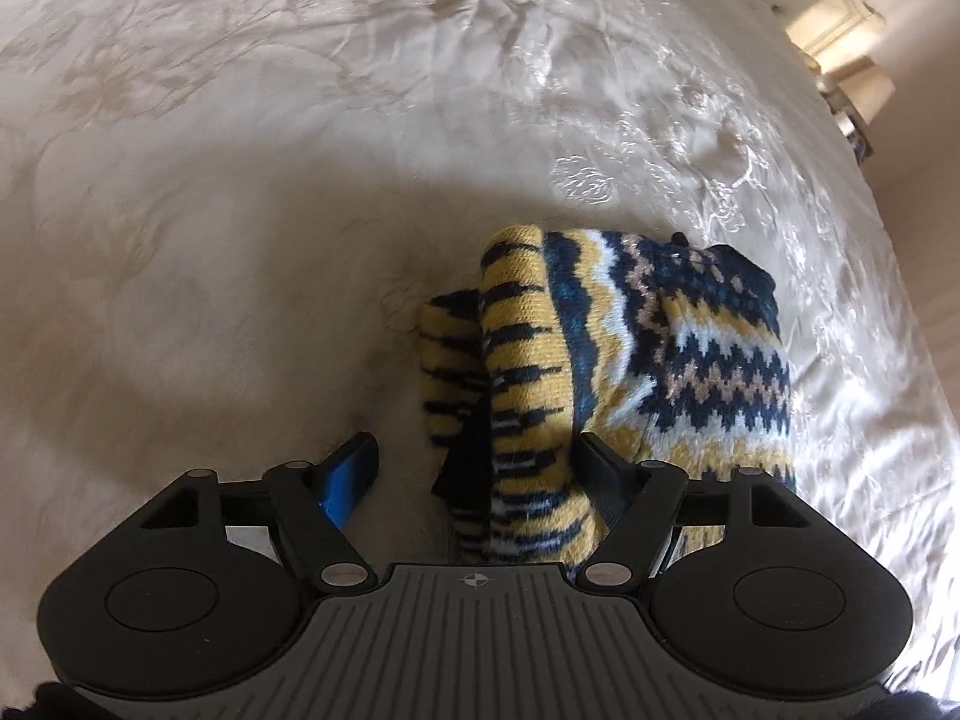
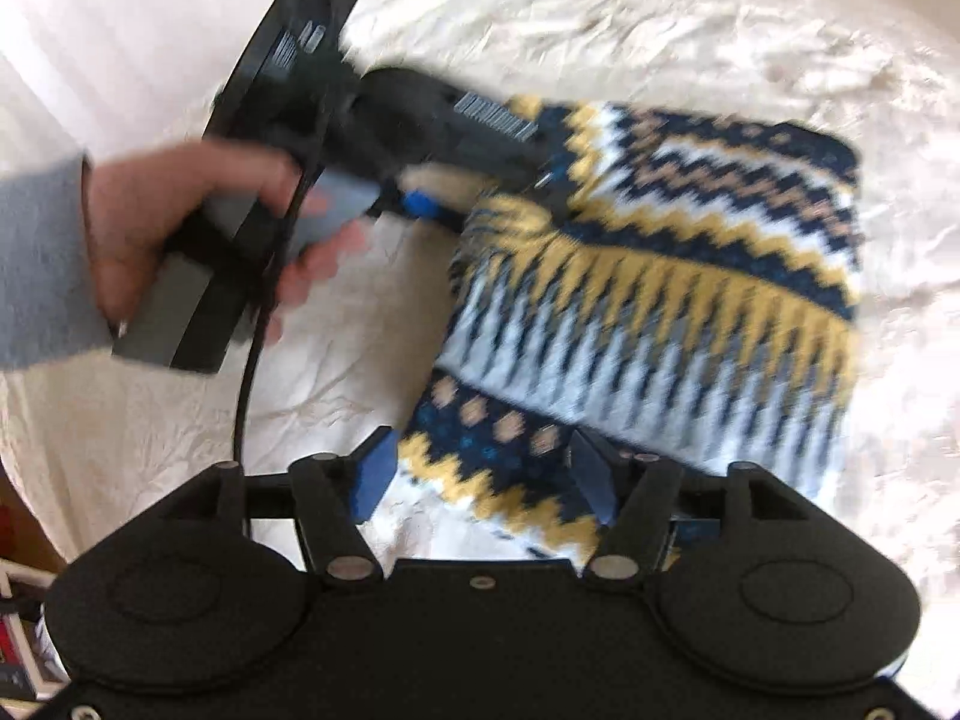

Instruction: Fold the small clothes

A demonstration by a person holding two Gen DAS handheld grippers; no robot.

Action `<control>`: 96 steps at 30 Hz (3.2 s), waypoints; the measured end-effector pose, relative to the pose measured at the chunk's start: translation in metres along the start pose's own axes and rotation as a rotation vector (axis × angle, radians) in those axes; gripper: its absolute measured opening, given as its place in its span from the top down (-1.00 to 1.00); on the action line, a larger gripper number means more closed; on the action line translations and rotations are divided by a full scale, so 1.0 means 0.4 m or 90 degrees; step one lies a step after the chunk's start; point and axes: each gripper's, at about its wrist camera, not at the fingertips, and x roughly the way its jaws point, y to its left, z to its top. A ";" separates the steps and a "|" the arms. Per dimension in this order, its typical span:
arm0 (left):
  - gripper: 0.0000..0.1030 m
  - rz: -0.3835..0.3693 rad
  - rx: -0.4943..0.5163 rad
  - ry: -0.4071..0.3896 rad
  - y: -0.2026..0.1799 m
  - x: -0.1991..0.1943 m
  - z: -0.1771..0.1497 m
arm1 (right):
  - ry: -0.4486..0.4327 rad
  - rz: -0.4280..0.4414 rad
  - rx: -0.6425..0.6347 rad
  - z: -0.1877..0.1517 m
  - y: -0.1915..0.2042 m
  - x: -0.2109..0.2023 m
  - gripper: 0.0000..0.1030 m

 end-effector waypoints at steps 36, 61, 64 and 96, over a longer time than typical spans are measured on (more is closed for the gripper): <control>0.23 -0.015 -0.049 -0.100 0.014 -0.011 0.024 | -0.064 -0.090 0.149 0.150 -0.319 0.026 -0.48; -0.58 -0.037 0.037 -0.014 0.025 0.001 0.041 | 0.038 0.054 0.332 -0.036 -0.341 0.068 -0.91; -0.78 -0.058 0.032 0.001 0.014 0.036 0.056 | 0.036 0.070 0.324 -0.022 -0.333 0.084 -0.94; 0.55 -0.079 0.043 -0.037 -0.100 0.024 0.063 | 0.009 0.068 0.315 -0.058 -0.278 -0.022 0.43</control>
